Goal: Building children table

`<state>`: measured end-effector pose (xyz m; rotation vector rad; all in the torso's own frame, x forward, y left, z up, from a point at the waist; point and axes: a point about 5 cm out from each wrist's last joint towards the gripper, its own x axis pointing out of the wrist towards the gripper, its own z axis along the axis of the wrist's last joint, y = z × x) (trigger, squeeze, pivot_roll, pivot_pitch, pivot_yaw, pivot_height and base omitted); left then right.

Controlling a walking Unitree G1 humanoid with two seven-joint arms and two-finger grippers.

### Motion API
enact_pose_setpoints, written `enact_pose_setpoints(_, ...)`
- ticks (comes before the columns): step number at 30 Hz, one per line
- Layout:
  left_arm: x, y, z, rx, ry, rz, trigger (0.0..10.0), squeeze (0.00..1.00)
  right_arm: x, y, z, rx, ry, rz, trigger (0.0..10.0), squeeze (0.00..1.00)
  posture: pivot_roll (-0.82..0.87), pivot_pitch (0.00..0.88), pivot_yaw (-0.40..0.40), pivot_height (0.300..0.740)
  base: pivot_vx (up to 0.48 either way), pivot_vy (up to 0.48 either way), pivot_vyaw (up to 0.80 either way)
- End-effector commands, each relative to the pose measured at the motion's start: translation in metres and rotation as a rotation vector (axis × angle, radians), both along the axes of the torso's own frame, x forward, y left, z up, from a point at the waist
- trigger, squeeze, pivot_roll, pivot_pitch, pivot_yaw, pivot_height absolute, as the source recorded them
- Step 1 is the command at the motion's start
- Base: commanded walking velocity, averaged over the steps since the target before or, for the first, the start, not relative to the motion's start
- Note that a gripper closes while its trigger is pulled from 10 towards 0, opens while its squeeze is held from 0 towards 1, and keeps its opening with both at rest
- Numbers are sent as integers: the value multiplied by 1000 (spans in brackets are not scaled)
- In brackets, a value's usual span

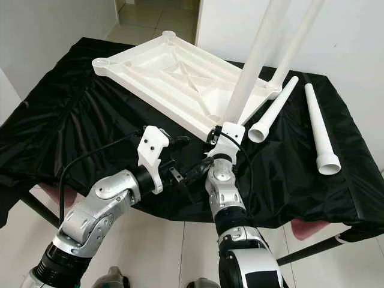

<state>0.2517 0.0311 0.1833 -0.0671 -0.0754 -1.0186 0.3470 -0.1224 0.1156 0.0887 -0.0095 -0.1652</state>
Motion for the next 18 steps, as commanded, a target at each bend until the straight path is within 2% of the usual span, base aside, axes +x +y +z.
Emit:
enact_pose_setpoints(1,-2,-2,0,5,1,-7,10000,0,-3,3,-7,17,27,25,10000,1000,114,0,-75,740,0,0,0)
enact_pose_setpoints(6,-2,-3,0,4,0,-10,10000,0,-5,0,-3,-28,-8,62,10000,1000,110,0,-76,740,0,0,0)
enact_pose_setpoints(7,-2,-3,0,4,0,-10,10000,0,-6,-3,-2,-37,-18,80,10000,0,109,0,-77,740,0,0,0)
enact_pose_setpoints(10,-2,-3,0,4,-2,-11,10000,0,-6,-8,-1,-40,-32,129,10000,0,110,0,-79,740,0,0,0)
enact_pose_setpoints(18,-1,-4,0,0,-3,-7,10000,0,-2,-36,-2,-62,-34,352,10000,0,107,0,-83,740,0,0,0)
